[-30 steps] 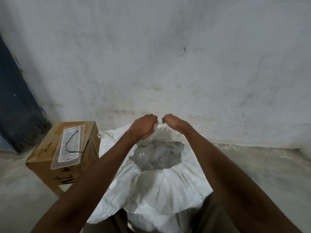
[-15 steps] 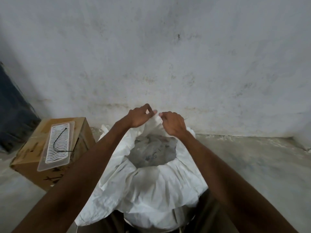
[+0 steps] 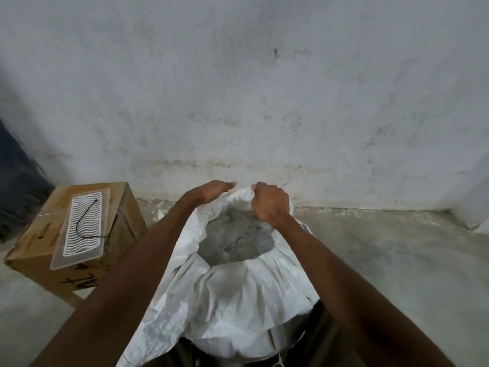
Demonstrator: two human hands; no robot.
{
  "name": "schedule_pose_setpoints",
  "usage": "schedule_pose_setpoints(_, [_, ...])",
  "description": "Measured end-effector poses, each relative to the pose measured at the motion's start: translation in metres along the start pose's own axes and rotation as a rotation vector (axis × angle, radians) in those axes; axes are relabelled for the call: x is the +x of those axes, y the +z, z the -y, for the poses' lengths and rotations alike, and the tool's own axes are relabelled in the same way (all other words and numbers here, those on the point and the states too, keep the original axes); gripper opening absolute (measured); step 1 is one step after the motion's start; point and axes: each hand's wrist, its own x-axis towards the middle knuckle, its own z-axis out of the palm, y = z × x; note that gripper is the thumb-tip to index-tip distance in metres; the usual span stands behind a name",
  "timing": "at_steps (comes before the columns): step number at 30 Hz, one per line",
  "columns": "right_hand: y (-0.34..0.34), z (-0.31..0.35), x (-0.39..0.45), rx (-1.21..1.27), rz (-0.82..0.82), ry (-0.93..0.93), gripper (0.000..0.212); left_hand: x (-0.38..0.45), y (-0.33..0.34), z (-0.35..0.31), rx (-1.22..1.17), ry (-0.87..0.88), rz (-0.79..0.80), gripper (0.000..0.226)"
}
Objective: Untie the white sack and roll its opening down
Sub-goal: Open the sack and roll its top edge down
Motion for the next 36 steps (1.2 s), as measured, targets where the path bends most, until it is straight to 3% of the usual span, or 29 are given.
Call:
schedule_pose_setpoints(2, [-0.006, -0.011, 0.020, 0.091, 0.159, 0.156, 0.039, 0.000, 0.009, 0.001, 0.260, 0.089, -0.121, 0.060])
schedule_pose_setpoints(5, [-0.017, -0.016, 0.039, 0.337, 0.471, 0.257, 0.029, -0.001, 0.031, 0.004, 0.790, 0.434, -0.369, 0.034])
schedule_pose_setpoints(7, [-0.022, -0.020, 0.040, 0.541, 0.566, 0.308, 0.021, 0.000, 0.037, 0.003, 0.649, 0.484, -0.364, 0.017])
schedule_pose_setpoints(9, [-0.021, -0.022, 0.042, 0.593, 0.546, 0.286, 0.022, 0.001, 0.037, 0.001, 0.451, 0.432, -0.329, 0.008])
schedule_pose_setpoints(13, [-0.004, -0.022, 0.018, 0.084, 0.188, 0.062, 0.047, 0.009, 0.028, -0.007, 0.314, 0.293, -0.284, 0.020])
schedule_pose_setpoints(15, [0.007, -0.027, 0.001, -0.066, 0.123, 0.042, 0.047, 0.022, 0.019, 0.001, 0.303, 0.134, -0.286, 0.028])
schedule_pose_setpoints(17, [0.015, -0.036, -0.007, 0.028, 0.175, 0.125, 0.039, 0.032, 0.014, 0.009, 0.316, 0.017, -0.250, 0.027])
schedule_pose_setpoints(19, [0.016, -0.044, -0.006, 0.126, 0.197, 0.175, 0.036, 0.034, 0.016, 0.008, 0.348, 0.020, -0.218, 0.029])
schedule_pose_setpoints(22, [0.002, -0.054, 0.008, 0.189, 0.194, 0.223, 0.044, 0.027, 0.029, 0.000, 0.630, 0.122, -0.299, 0.052])
schedule_pose_setpoints(24, [-0.007, -0.060, 0.019, 0.254, 0.264, 0.287, 0.053, 0.019, 0.044, -0.005, 0.758, 0.291, -0.392, 0.055])
schedule_pose_setpoints(27, [-0.027, -0.063, 0.026, 0.438, 0.419, 0.330, 0.053, 0.020, 0.068, -0.021, 0.586, 0.539, -0.253, 0.046])
schedule_pose_setpoints(29, [-0.036, -0.068, 0.025, 0.508, 0.541, 0.320, 0.053, 0.025, 0.079, -0.037, 0.408, 0.576, -0.167, 0.036])
schedule_pose_setpoints(32, [-0.039, -0.073, 0.020, 0.550, 0.620, 0.307, 0.063, 0.033, 0.082, -0.051, 0.228, 0.471, -0.065, 0.024])
schedule_pose_setpoints(36, [-0.024, -0.064, -0.003, 0.264, 0.512, 0.187, 0.057, 0.051, 0.065, -0.056, 0.480, 0.139, -0.119, 0.032])
